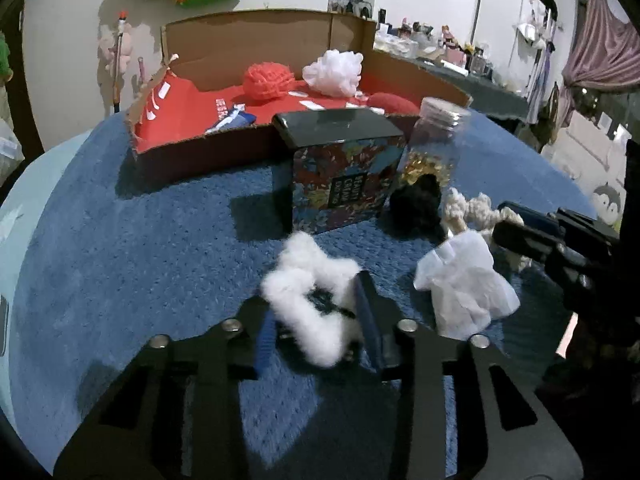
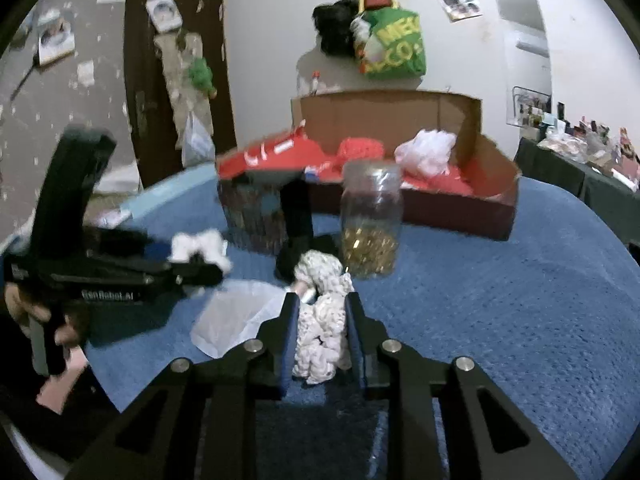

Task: Organize soft objects
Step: 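Close the left tool on the white fluffy star scrunchie, then grasp the white crocheted scrunchie with the right tool while the left tool holds the star scrunchie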

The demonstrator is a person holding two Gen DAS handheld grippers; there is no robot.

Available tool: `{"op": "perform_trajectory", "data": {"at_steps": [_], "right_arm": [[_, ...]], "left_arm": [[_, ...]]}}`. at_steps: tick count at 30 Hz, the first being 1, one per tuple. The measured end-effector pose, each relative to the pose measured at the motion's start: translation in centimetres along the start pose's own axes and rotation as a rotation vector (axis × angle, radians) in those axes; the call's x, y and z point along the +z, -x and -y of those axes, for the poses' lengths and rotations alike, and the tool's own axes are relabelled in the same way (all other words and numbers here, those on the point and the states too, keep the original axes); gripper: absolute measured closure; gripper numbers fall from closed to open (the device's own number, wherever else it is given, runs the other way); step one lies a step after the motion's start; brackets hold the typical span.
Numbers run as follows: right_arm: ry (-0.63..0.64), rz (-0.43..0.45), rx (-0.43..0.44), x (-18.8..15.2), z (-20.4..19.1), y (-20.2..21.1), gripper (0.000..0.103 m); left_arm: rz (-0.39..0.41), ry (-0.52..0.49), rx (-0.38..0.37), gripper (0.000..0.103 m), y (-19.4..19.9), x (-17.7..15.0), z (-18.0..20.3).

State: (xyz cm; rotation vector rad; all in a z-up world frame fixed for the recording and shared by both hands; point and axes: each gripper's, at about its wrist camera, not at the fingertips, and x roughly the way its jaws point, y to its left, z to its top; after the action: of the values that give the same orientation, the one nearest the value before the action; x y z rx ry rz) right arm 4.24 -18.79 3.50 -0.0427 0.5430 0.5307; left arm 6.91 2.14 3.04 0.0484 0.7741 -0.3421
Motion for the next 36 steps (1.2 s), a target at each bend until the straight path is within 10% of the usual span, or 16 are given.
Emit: {"op": "perform_trajectory", "data": {"at_steps": [11,14,17,24,36], "right_arm": [[0.01,0.042,-0.019,1.1,-0.3,1.1,0.079],[-0.004,0.01,-0.038,0.6,0.2,0.8,0.078],[-0.01,-0.021,-0.062,-0.1,0.6,0.3,0.076],[0.011,-0.025,-0.099,-0.9,0.5,0.0,0.038],[0.019,-0.033,-0.112,-1.1,0.4,-1.0,0.036]], "left_arm": [[0.013,0.01,-0.009,0.082,0.6,-0.4,0.0],[0.006,0.023,0.001,0.074,0.5,-0.6,-0.5],[0.011,0.01,0.067,0.028,0.5,-0.7,-0.6],[0.031,-0.05,0.083,0.027,0.4,-0.6,0.2],[0.001,-0.179,0.089,0.027,-0.8,-0.5,2.2]]}}
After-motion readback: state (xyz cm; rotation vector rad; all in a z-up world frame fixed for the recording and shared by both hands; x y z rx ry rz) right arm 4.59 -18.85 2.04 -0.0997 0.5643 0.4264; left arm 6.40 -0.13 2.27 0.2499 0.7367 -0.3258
